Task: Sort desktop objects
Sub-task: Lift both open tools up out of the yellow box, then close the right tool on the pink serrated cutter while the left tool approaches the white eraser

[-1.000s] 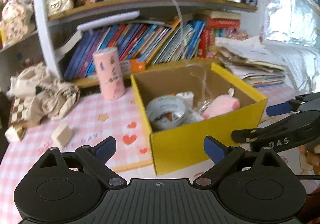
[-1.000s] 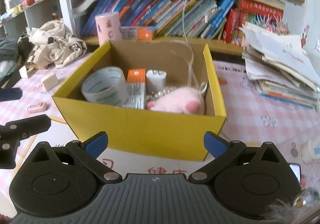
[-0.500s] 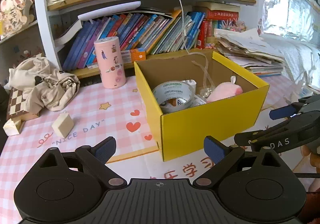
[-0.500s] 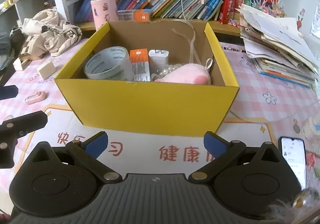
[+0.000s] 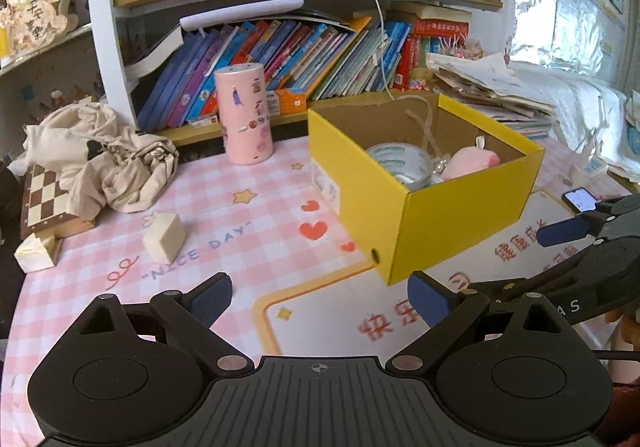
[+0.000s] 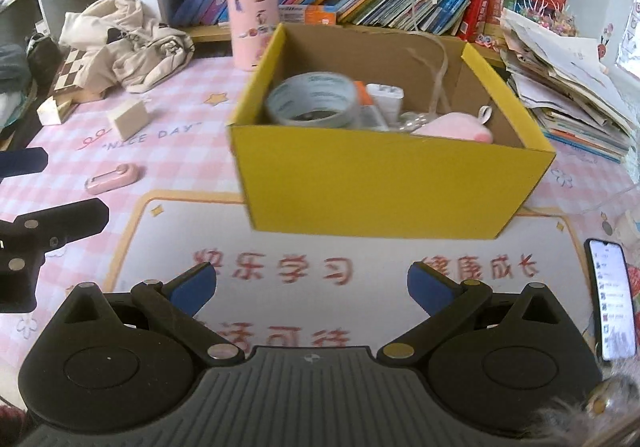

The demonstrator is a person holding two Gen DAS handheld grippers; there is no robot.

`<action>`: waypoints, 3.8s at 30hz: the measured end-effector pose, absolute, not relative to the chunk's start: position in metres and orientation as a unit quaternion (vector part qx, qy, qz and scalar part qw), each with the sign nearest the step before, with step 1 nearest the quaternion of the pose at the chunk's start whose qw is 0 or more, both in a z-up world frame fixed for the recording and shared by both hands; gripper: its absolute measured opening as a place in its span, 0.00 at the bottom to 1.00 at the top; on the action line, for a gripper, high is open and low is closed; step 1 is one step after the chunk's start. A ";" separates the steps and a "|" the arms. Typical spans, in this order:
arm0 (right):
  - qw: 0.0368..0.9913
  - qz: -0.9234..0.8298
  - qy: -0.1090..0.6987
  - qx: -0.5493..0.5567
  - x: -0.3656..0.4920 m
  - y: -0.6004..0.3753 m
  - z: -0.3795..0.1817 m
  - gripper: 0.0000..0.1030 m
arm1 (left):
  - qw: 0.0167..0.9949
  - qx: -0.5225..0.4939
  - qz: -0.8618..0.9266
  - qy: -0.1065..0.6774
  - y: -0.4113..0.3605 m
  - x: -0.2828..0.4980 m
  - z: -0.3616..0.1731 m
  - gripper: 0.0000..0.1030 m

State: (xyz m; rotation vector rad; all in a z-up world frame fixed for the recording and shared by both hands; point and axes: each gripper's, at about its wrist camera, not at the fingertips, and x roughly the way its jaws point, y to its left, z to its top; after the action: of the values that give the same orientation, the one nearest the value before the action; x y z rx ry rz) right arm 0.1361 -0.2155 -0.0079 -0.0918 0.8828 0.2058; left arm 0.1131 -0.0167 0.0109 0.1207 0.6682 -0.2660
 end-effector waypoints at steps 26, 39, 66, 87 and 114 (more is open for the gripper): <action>0.899 0.076 0.430 -0.035 0.107 -0.117 -0.014 1.00 | 0.930 0.076 -0.157 0.324 0.082 0.091 0.005 0.94; 0.896 0.119 0.423 -0.071 0.124 -0.082 -0.012 1.00 | 0.938 0.055 -0.125 0.319 0.113 0.095 0.005 0.94; 0.899 0.186 0.381 -0.110 0.196 -0.024 -0.009 1.00 | 0.948 0.023 -0.083 0.305 0.155 0.160 0.004 0.94; 0.869 0.201 0.450 -0.046 0.277 -0.008 -0.039 0.90 | 0.920 0.061 -0.110 0.372 0.146 0.218 -0.042 0.94; 0.828 0.278 0.483 -0.062 0.267 0.011 -0.068 0.75 | 0.907 0.089 -0.080 0.404 0.178 0.215 -0.051 0.94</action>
State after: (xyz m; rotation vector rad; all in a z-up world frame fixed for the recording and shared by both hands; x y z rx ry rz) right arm 0.2668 0.0108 -0.0679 -0.1310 1.0250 0.5906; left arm 0.2148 0.1782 -0.0513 0.1835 0.8341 -0.1657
